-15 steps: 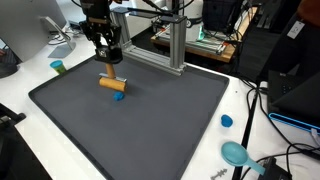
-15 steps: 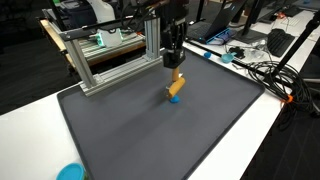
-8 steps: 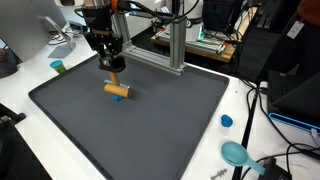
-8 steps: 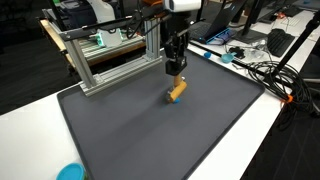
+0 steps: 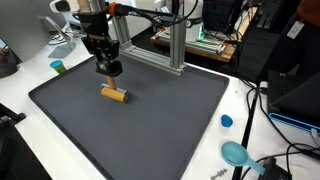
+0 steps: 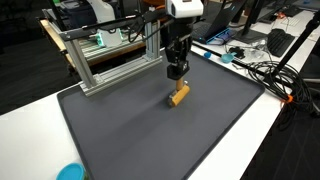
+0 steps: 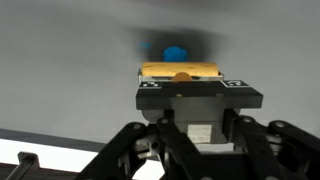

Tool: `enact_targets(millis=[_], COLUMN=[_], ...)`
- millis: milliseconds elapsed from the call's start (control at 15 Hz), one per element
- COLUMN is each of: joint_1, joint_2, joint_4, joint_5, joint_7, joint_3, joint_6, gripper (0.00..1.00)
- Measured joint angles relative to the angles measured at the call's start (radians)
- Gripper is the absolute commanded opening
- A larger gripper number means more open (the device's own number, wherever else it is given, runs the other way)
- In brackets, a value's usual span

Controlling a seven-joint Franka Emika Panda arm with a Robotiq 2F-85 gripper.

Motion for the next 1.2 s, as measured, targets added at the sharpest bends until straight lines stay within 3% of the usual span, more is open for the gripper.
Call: enact_targets(millis=[733,1200], joint_1=[0.007,-0.038], joint_2=[0.052,0.044], joint_4=[0.059,0.060], joint_5=[-0.045,0.078], joint_7=[0.076,-0.034], joint_3=[-0.030,-0.003], joint_6=[-0.060,-0.079], gripper=[0.22,0.22])
